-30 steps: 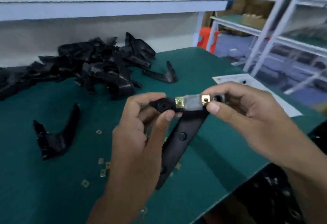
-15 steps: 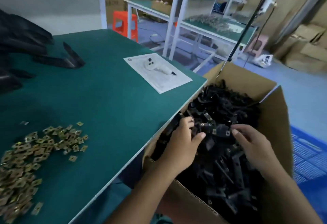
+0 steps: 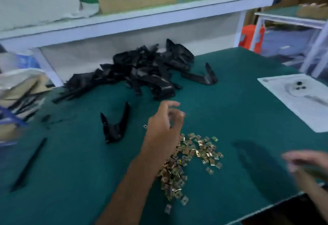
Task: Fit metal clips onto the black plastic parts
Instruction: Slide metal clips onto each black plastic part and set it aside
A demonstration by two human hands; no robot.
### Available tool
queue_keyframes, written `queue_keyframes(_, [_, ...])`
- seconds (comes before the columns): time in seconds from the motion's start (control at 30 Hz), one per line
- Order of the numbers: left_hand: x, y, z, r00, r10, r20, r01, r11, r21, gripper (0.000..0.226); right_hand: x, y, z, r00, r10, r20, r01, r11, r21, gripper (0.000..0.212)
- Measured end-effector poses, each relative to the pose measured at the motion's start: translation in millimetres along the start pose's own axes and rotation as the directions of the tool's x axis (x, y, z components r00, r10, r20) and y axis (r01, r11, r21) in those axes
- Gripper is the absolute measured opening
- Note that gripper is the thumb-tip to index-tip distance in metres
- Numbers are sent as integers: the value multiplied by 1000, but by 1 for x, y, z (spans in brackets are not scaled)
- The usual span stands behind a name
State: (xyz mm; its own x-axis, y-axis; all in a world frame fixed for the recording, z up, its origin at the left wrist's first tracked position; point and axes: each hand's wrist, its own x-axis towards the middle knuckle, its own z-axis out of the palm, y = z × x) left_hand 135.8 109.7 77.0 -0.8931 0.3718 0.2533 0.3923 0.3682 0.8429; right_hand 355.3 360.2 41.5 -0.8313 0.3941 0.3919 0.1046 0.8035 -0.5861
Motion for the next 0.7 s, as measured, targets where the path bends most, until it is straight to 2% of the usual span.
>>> queue_keyframes(0.03, [4, -16, -15, 998, -39, -41, 42, 996, 82, 15, 10, -28, 17, 990, -14, 142, 8, 999, 49, 16])
queue_keyframes(0.07, [9, -32, -29, 992, -79, -98, 94, 983, 160, 13, 27, -44, 35, 962, -157, 223, 155, 988, 27, 18])
queue_keyframes(0.13, [15, -62, -51, 962, -147, -230, 216, 927, 308, 17, 48, -82, 78, 850, -302, 431, 334, 943, 2, 25])
queue_keyframes(0.17, [16, -76, -59, 941, -159, -300, 271, 882, 385, 23, 55, -86, 99, 798, -334, 502, 376, 926, 18, 31])
queue_keyframes(0.23, [12, -95, -71, 881, -146, -450, 375, 796, 475, 36, 72, -96, 123, 747, -344, 569, 424, 905, -11, 39])
queue_keyframes(0.33, [8, -111, -81, 778, -173, -603, 472, 795, 381, 58, 88, -103, 143, 706, -346, 618, 454, 891, -20, 39])
queue_keyframes(0.43, [10, -121, -90, 700, -336, -630, 545, 822, 166, 66, 93, -106, 154, 707, -356, 611, 448, 894, 2, 26])
queue_keyframes(0.5, [8, -127, -92, 695, -385, -607, 539, 838, 87, 56, 97, -107, 156, 716, -373, 590, 454, 891, 13, 21])
queue_keyframes(0.57, [5, -129, -92, 707, -333, -624, 497, 861, 104, 41, 101, -110, 157, 710, -383, 591, 474, 881, 2, 20])
queue_keyframes(0.7, [4, -130, -93, 714, -256, -651, 426, 898, 114, 25, 123, -121, 155, 753, -320, 575, 310, 943, 119, 16])
